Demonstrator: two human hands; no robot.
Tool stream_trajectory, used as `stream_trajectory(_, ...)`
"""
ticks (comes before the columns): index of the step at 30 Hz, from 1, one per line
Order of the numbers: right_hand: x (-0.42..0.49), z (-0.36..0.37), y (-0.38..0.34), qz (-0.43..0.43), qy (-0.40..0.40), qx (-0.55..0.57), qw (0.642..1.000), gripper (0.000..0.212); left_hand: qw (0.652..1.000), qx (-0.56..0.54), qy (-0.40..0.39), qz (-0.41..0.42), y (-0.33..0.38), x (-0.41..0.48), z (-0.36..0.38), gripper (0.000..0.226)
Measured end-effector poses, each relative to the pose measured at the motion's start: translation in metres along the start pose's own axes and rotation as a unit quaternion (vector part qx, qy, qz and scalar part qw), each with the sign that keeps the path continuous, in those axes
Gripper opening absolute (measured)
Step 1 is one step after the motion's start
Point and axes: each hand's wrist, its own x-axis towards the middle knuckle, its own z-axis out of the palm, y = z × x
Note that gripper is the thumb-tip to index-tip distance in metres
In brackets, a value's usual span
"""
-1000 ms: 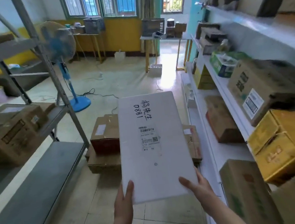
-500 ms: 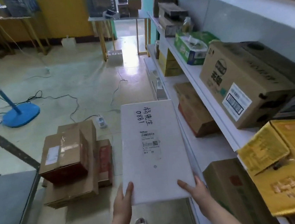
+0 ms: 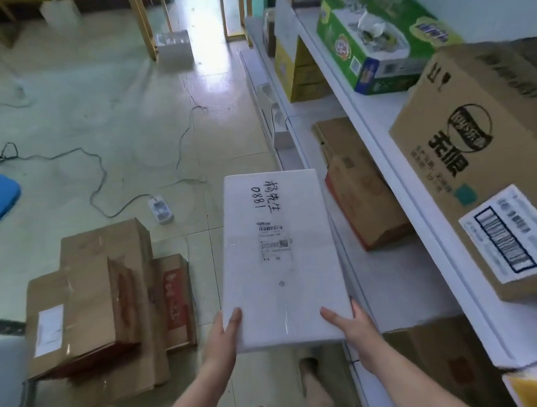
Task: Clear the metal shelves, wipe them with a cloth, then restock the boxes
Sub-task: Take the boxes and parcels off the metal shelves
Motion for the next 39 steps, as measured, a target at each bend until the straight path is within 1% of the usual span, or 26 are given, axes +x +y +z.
stream_trajectory(1,0.018,-0.001,-0.002,0.006,-0.004,-0.002,1.000,0.048,1.000,-0.001,-0.004,-0.016,0.002,0.015,0.005,0.060)
stream_trajectory(3,0.062,-0.008,-0.002,0.032,-0.014,-0.006,0.999,0.053,0.998,0.008,-0.003,-0.058,0.005,0.056,0.017,0.070)
stream_trajectory(4,0.083,-0.011,-0.003,0.050,-0.019,-0.001,0.999,0.059,0.997,0.014,-0.004,-0.071,0.007,0.073,0.025,0.069)
stream_trajectory(6,0.132,-0.017,0.002,0.092,-0.040,-0.003,0.995,0.078,0.994,0.027,-0.017,-0.104,0.005,0.115,0.039,0.055)
stream_trajectory(8,0.188,-0.021,0.014,0.118,-0.039,-0.014,0.992,0.103,0.991,0.043,-0.018,-0.127,-0.005,0.168,0.055,0.045)
stream_trajectory(9,0.209,-0.023,0.019,0.125,-0.042,-0.016,0.991,0.109,0.990,0.043,-0.020,-0.130,-0.005,0.185,0.061,0.045)
stream_trajectory(10,0.230,-0.023,0.022,0.132,-0.045,-0.015,0.990,0.111,0.990,0.043,-0.022,-0.130,-0.011,0.207,0.066,0.049)
stream_trajectory(11,0.251,-0.022,0.026,0.135,-0.042,-0.019,0.990,0.107,0.990,0.047,-0.016,-0.133,-0.019,0.229,0.071,0.055)
stream_trajectory(12,0.273,-0.020,0.030,0.136,-0.033,-0.023,0.990,0.097,0.989,0.056,-0.013,-0.137,-0.029,0.251,0.077,0.060)
stream_trajectory(14,0.314,-0.020,0.042,0.136,-0.028,-0.030,0.990,0.076,0.990,0.052,-0.025,-0.131,-0.046,0.291,0.090,0.056)
stream_trajectory(15,0.336,-0.024,0.053,0.137,-0.023,-0.041,0.990,0.072,0.991,0.054,-0.029,-0.123,-0.056,0.312,0.099,0.055)
stream_trajectory(18,0.388,-0.039,0.075,0.117,0.000,-0.068,0.991,0.073,0.993,0.067,-0.046,-0.086,-0.069,0.357,0.122,0.062)
stream_trajectory(20,0.414,-0.052,0.088,0.104,-0.001,-0.086,0.991,0.066,0.994,0.069,-0.050,-0.061,-0.083,0.378,0.136,0.056)
stream_trajectory(22,0.429,-0.064,0.098,0.100,-0.005,-0.109,0.989,0.059,0.993,0.083,-0.054,-0.064,-0.095,0.387,0.147,0.044)
stream_trajectory(23,0.433,-0.068,0.100,0.100,-0.004,-0.127,0.987,0.058,0.991,0.097,-0.055,-0.071,-0.099,0.387,0.149,0.041)
stream_trajectory(26,0.439,-0.075,0.101,0.097,-0.004,-0.185,0.978,0.060,0.987,0.103,-0.064,-0.104,-0.106,0.384,0.152,0.045)
stream_trajectory(28,0.433,-0.070,0.092,0.101,0.007,-0.217,0.971,0.063,0.983,0.109,-0.063,-0.130,-0.098,0.379,0.148,0.046)
stream_trajectory(30,0.422,-0.064,0.079,0.110,0.028,-0.250,0.962,0.062,0.976,0.126,-0.083,-0.160,-0.084,0.366,0.144,0.044)
stream_trajectory(31,0.413,-0.059,0.067,0.116,0.034,-0.269,0.956,0.065,0.970,0.140,-0.103,-0.171,-0.069,0.354,0.142,0.045)
stream_trajectory(32,0.403,-0.054,0.058,0.125,0.037,-0.295,0.947,0.073,0.962,0.164,-0.124,-0.179,-0.059,0.342,0.141,0.047)
stream_trajectory(34,0.384,-0.047,0.031,0.149,0.043,-0.346,0.925,0.090,0.948,0.230,-0.146,-0.163,-0.028,0.314,0.138,0.053)
stream_trajectory(35,0.374,-0.043,0.017,0.169,0.050,-0.349,0.920,0.090,0.946,0.255,-0.141,-0.143,-0.013,0.303,0.137,0.055)
stream_trajectory(37,0.358,-0.034,-0.012,0.171,0.050,-0.346,0.921,0.077,0.953,0.260,-0.107,-0.115,0.024,0.282,0.137,0.055)
stream_trajectory(39,0.330,-0.019,-0.044,0.144,0.036,-0.332,0.931,0.060,0.968,0.224,-0.072,-0.090,0.067,0.254,0.134,0.054)
